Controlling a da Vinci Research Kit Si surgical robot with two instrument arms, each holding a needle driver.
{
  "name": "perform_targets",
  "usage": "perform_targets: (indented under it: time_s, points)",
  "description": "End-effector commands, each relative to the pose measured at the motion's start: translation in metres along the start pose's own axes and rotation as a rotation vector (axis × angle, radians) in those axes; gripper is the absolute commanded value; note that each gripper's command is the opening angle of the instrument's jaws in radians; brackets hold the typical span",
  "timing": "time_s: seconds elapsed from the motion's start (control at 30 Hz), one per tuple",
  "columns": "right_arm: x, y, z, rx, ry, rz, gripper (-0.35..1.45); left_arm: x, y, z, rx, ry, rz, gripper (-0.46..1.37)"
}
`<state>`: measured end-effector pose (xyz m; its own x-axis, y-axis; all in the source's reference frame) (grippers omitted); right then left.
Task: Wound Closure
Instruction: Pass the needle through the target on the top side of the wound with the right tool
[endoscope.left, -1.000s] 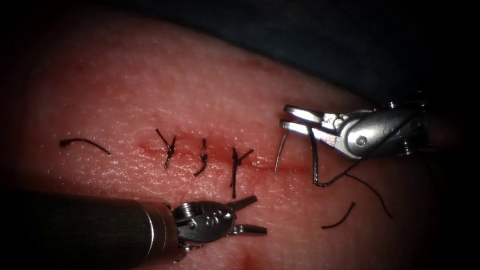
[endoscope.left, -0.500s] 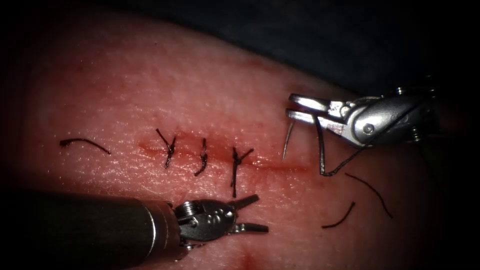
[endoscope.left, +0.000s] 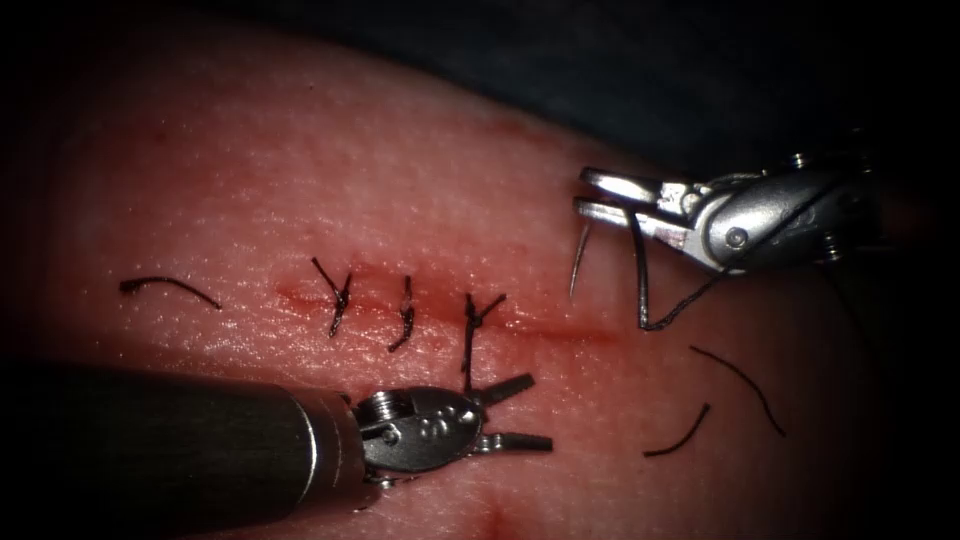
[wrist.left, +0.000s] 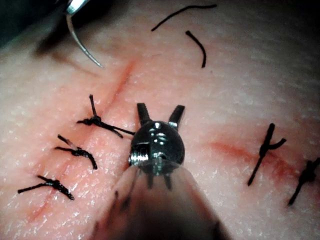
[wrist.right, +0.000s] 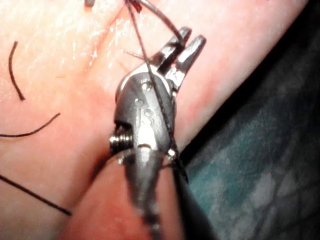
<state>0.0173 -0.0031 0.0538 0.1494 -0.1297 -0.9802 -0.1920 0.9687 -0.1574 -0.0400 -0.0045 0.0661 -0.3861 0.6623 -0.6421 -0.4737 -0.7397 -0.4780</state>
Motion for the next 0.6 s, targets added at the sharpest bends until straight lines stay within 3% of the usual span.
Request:
perform_targets:
  time_s: [0.03,0.33,0.6]
  points:
    - [-0.0001,0.0,0.0,-0.008,0.0,-0.002,-0.35,-0.0001,-0.0001,0.0,0.003,0.0,-0.005,0.36]
    - [-0.0012,-0.0003,0.0002,-0.021,-0.007,-0.019,-0.35,-0.0014,-0.0009,0.0009,0.0,-0.014,-0.018,0.33]
    - [-0.0017,-0.0004,0.0004,-0.029,-0.012,-0.023,-0.35,-0.0033,-0.0007,0.0021,-0.007,-0.083,-0.03,0.34]
